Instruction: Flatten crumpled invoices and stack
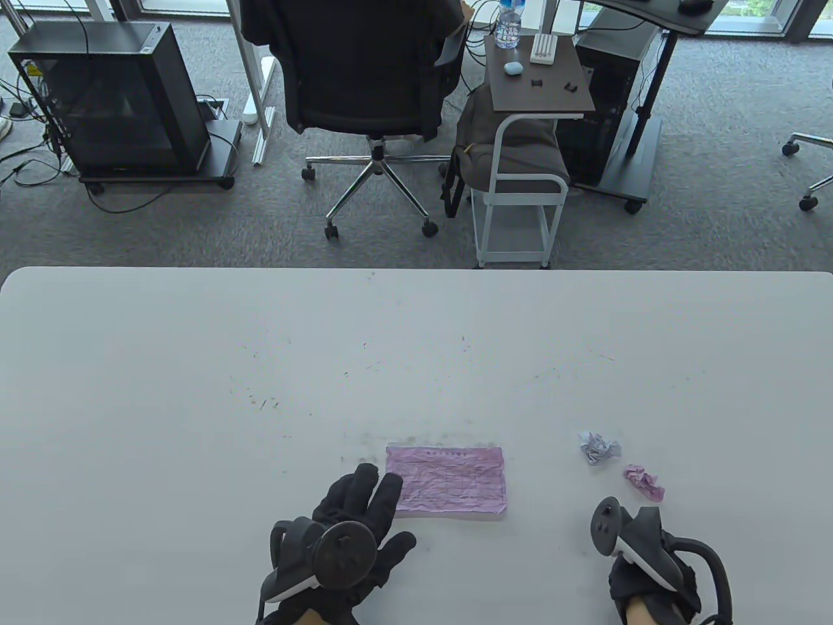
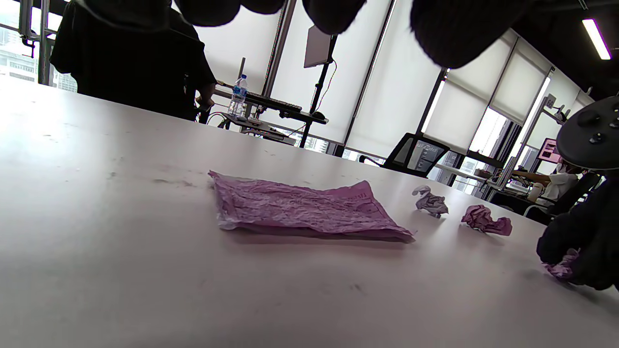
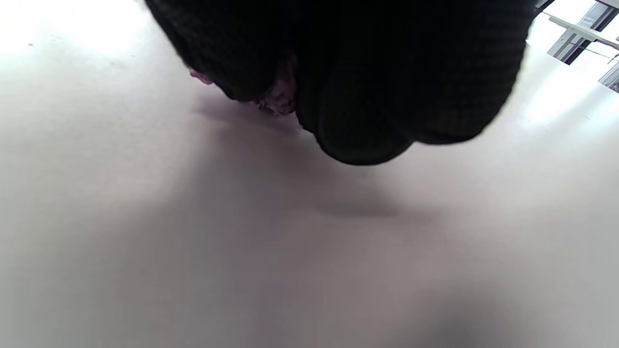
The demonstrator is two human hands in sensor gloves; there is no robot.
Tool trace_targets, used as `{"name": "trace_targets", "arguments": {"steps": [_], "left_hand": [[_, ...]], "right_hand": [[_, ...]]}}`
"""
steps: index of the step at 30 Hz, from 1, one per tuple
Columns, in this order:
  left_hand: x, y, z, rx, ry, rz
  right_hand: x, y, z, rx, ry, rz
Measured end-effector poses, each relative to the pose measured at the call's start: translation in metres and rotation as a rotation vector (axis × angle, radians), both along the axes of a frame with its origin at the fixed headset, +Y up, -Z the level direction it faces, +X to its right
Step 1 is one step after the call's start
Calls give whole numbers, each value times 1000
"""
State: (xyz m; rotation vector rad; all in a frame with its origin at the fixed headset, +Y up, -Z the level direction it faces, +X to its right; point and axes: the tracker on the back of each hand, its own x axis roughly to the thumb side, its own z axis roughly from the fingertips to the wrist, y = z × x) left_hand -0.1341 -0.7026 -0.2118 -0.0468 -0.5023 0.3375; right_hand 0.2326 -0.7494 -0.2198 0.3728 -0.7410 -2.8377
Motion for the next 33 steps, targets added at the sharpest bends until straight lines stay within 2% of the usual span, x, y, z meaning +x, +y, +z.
{"name": "trace_targets", "arguments": {"steps": [3, 7, 11, 14, 16, 19, 23, 26, 28, 31, 33], "left_hand": [[1, 2, 1, -2, -11, 16], [5, 2, 4, -19, -36, 25], [6, 2, 6, -28, -56, 47], [8, 4, 7, -24, -69, 70], [11, 4, 7, -28, -86, 69], [15, 1, 6, -55, -109, 70], [19, -2, 7, -118, -165, 138], [17, -5, 9, -162, -186, 233], [16, -7, 8, -230, -199, 354], [15, -12, 8, -328, -187, 594], [13, -12, 6, -350, -163, 648]], "right_hand": [[-22, 13, -5, 47, 64, -83], [-60, 42, -10, 256, 148, -295], [-100, 64, -4, 429, 205, -651], [-118, 63, 2, 467, 249, -772], [-123, 53, 3, 493, 307, -767], [-124, 43, 2, 424, 393, -755], [-131, 40, 7, 434, 509, -865], [-140, 46, 15, 463, 598, -969], [-146, 52, 21, 549, 658, -1022], [-149, 59, 26, 613, 680, -1024], [-148, 59, 28, 618, 685, -1018]]}}
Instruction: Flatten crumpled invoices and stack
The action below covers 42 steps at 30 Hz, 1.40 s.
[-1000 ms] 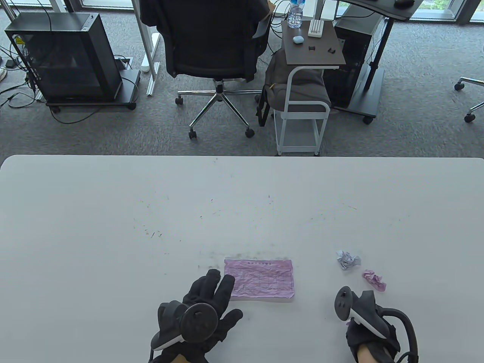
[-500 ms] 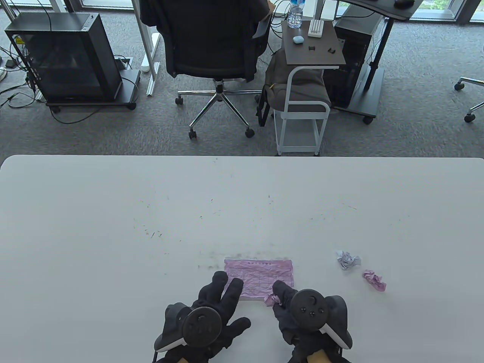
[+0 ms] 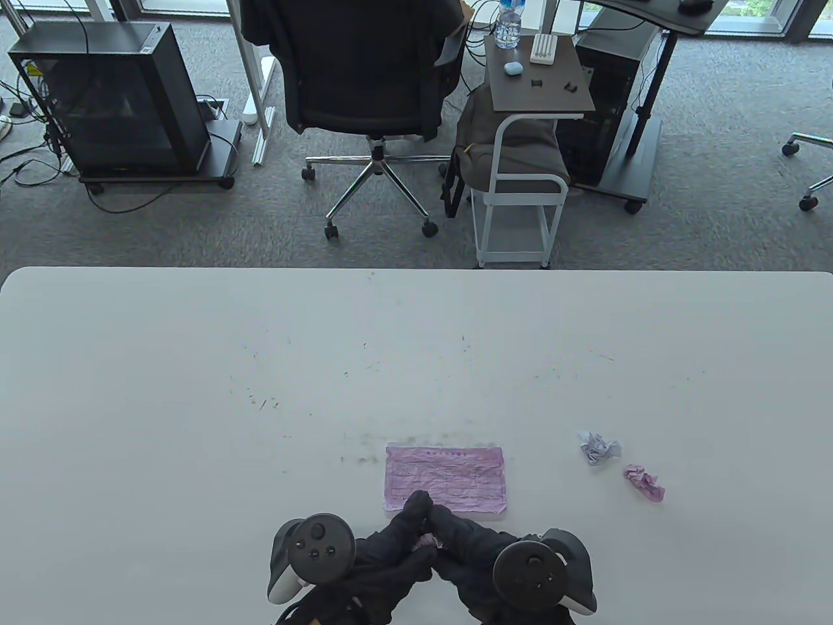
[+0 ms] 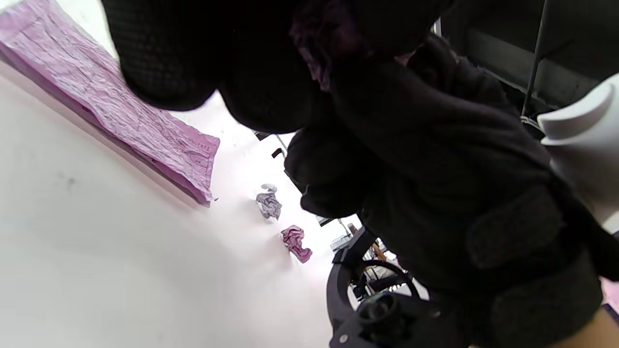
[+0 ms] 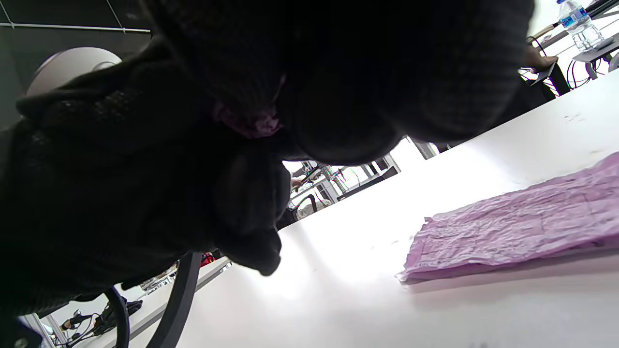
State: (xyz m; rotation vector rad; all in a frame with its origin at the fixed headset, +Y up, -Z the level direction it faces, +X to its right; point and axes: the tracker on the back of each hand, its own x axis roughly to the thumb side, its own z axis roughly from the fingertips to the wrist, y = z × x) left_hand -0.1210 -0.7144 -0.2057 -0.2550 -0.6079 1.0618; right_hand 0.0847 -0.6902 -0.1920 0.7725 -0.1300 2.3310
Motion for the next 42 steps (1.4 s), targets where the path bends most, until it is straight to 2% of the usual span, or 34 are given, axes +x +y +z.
{"name": "trace_targets", "arguments": {"steps": [8, 17, 20, 23, 25, 27, 31, 35, 37, 40, 42], "left_hand": [[-5, 4, -2, 119, 60, -158], [-11, -2, -4, 32, 51, -143], [-14, -6, -7, -15, 77, -86], [-14, -10, -8, -114, 44, 51], [-14, -10, -8, -136, 21, 95], [-14, -9, -8, -119, -13, 93], [-14, -6, -7, -60, 14, 40], [-14, 2, -5, 107, 73, -81], [-12, 5, -4, 128, 69, -91], [-11, 8, -1, 135, 80, -63], [-10, 13, 2, 212, 107, -131]], "right_hand": [[10, -4, -10, -63, 4, -20], [14, -4, -11, -56, -20, 26], [17, -3, -12, -62, -32, 22], [24, -4, -13, -77, -57, -2], [29, -3, -14, -82, -71, -21], [34, -2, -15, -80, -86, -42], [41, 0, -16, -71, -111, -67], [46, -1, -18, -90, -104, -69], [47, -2, -20, -116, -95, -64], [46, -4, -19, -182, -5, -24], [44, 1, -15, -122, 16, -70]]}}
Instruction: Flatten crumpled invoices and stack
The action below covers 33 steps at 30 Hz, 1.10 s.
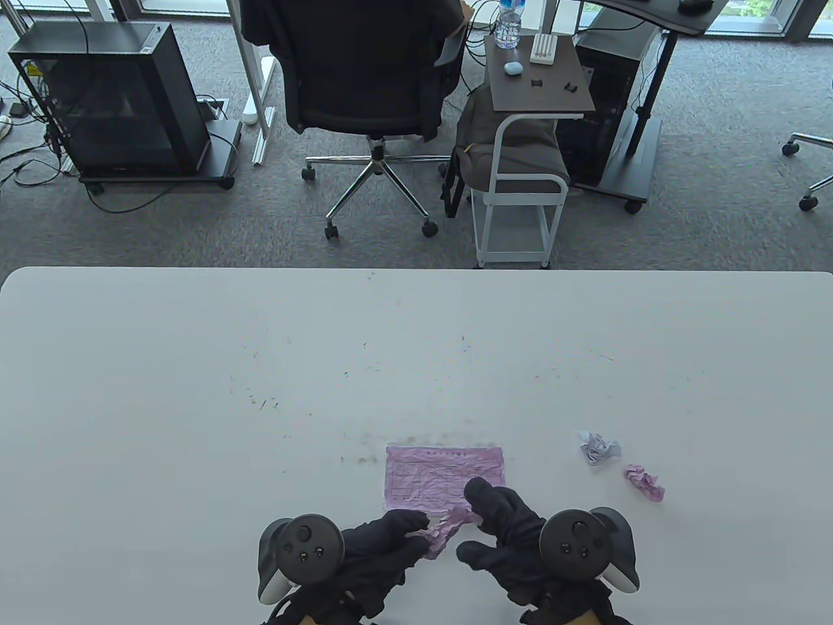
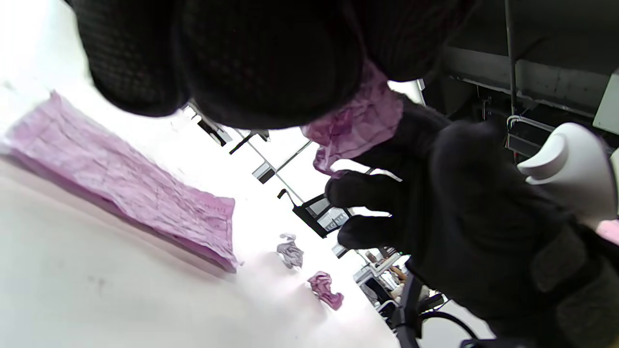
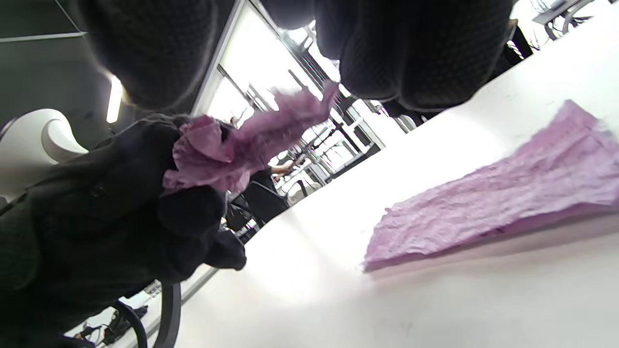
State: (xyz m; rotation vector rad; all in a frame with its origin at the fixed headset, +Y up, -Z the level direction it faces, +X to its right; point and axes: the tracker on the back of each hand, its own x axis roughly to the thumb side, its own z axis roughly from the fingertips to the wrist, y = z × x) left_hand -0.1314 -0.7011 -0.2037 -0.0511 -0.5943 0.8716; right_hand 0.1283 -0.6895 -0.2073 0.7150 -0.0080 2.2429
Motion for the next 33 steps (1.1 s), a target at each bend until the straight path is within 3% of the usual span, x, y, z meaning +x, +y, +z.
{"name": "trace_targets", "arguments": {"steps": [5, 9, 12, 17, 21, 25, 28, 33], "left_hand": [[4, -1, 4, -36, -1, 51], [0, -6, 1, -93, 5, 93], [-4, -4, -2, -47, 43, 69], [-3, -6, -3, -87, 33, 153], [-2, -7, -3, -121, -7, 186], [3, -14, -4, -226, -95, 257], [3, -15, -4, -228, -112, 248], [-3, -14, -5, -190, -45, 219]], "right_hand": [[-29, 2, 12, 29, 146, -4], [-41, 2, 14, 157, 22, 35], [-34, 1, 9, 89, -14, -37], [-16, -7, 2, -11, -33, -109], [-21, -11, 3, -106, 121, -152], [-35, -5, 8, 81, 69, 30], [-38, -1, 11, 196, -23, 160], [-28, -1, 8, 160, -60, -1]]}}
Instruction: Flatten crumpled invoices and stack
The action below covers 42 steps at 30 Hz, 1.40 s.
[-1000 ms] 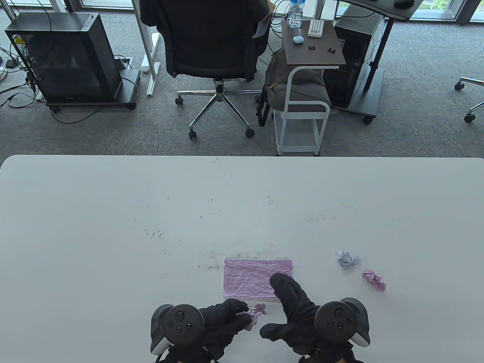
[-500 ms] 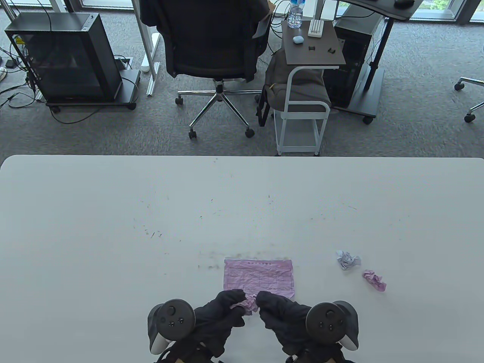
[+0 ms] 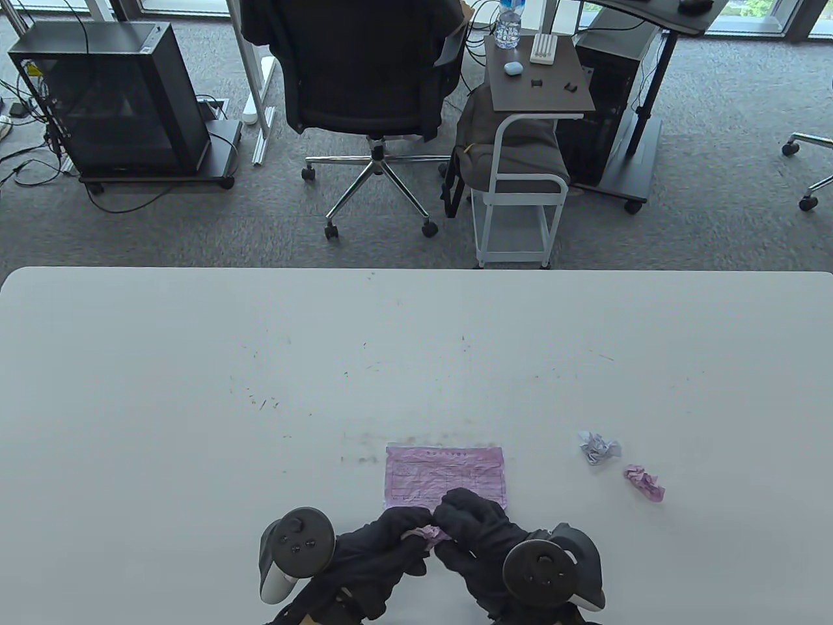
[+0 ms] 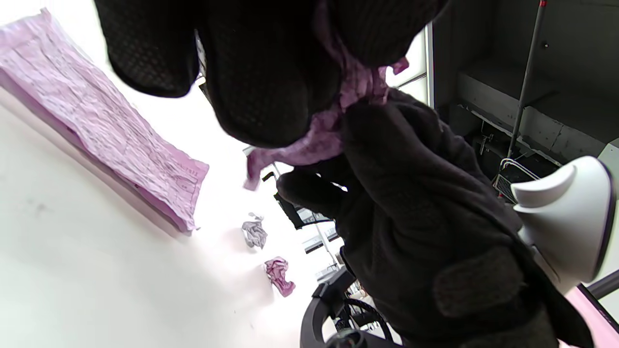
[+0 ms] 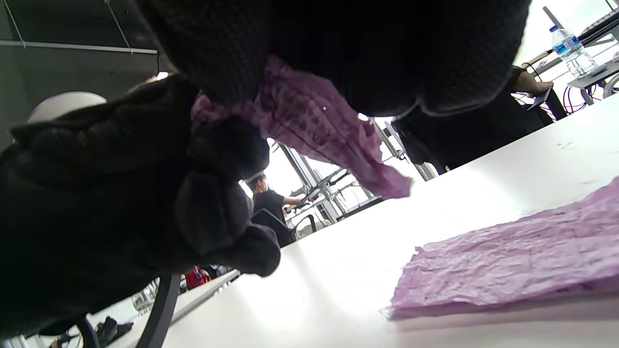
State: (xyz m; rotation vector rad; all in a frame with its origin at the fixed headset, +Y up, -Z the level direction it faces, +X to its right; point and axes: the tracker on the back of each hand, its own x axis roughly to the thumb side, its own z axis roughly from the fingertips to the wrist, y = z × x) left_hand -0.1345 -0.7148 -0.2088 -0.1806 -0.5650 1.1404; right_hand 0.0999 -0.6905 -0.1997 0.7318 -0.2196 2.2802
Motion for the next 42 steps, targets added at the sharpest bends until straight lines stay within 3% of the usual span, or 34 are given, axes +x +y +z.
{"name": "trace_targets", "arguments": {"steps": [9, 12, 16, 18, 22, 27, 33, 39, 42], "left_hand": [[-2, -7, -1, -133, -53, 180], [-3, -3, 0, -58, -2, 83], [2, 5, 3, 64, 29, -34], [6, 2, 4, 14, -5, -8], [7, -7, 0, -132, -101, 153], [0, -7, -4, -104, -53, 91], [-2, -8, -5, -40, 19, -99], [-4, -16, -7, -126, 35, -55], [-6, -21, -8, -204, 34, 44]], "right_hand": [[-1, -11, -6, -239, 138, -7], [-1, -14, -8, -312, 176, 23], [6, -13, -8, -272, 125, -79], [3, -16, -7, -309, 63, -194], [5, -14, -9, -271, -16, -246], [15, -19, -13, -390, 45, -353], [26, -16, -14, -293, -57, -365], [30, -15, -13, -249, -127, -364], [29, -18, -15, -290, -123, -354]]}}
